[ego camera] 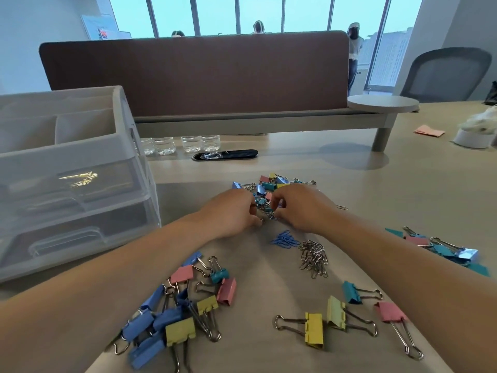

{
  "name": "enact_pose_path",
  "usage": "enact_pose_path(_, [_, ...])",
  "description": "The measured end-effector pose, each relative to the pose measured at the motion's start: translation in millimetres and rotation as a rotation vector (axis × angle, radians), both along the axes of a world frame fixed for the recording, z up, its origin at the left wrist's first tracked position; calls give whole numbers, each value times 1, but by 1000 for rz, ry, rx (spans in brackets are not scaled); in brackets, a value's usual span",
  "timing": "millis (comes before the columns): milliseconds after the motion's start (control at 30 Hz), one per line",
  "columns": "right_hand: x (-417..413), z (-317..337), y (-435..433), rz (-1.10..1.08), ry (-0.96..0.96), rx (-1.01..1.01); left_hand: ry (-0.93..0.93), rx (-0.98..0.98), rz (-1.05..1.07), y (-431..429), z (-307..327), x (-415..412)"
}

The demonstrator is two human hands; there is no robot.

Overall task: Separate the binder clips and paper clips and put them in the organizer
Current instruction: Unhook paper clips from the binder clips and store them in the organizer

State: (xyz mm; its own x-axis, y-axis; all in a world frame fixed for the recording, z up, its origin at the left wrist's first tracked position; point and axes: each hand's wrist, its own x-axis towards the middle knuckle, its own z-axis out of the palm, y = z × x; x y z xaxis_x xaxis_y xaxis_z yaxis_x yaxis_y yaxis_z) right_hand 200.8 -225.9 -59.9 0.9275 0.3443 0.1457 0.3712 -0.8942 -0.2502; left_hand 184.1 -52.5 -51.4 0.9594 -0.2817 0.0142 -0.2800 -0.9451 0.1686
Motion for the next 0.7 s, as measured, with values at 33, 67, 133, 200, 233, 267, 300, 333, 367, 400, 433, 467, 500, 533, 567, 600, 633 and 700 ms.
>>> enact_pose_path(33, [0,1,1,20,-16,-35,-7,17,-4,-2,-1,0])
enact_pose_path(67, [0,1,0,37,-20,-69,-17,34,-9,-4,-2,0])
enact_pose_path(133, [0,2,1,66,-24,-132,-32,51,-5,-5,-5,0])
enact_pose_path(200, [0,2,2,85,-28,-155,-28,47,9,-6,-8,2])
enact_pose_path(233, [0,2,2,91,-27,-154,-27,42,19,-5,-8,3])
enact_pose_path(267, [0,3,3,93,-19,-150,-24,39,27,-5,-9,5])
enact_pose_path(300, [0,4,2,94,-13,-147,-21,34,31,-6,-10,6])
enact_pose_path(333, [0,4,3,92,-10,-144,-19,34,29,-6,-11,6])
enact_pose_path(367, [0,4,3,91,-7,-144,-18,36,24,-7,-11,7])
enact_pose_path(400, [1,5,3,93,-4,-145,-19,41,16,-7,-11,7])
enact_pose_path(433, [1,5,2,95,-1,-142,-21,50,8,-8,-11,7])
enact_pose_path(467, [1,6,2,98,1,-136,-25,61,-1,-8,-11,7])
enact_pose_path(500, [1,7,2,102,1,-129,-26,75,-10,-8,-10,7])
enact_pose_path(533, [1,7,3,108,0,-124,-27,91,-20,-8,-10,7])
enact_pose_path(567, [1,7,3,113,1,-122,-32,111,-30,-8,-10,6])
enact_pose_path(600, [1,7,3,116,6,-121,-46,131,-41,-7,-10,6])
enact_pose_path(633, [2,6,3,116,11,-120,-65,151,-52,-8,-10,5])
enact_pose_path(700, [3,6,3,112,25,-121,-101,191,-75,-8,-10,4])
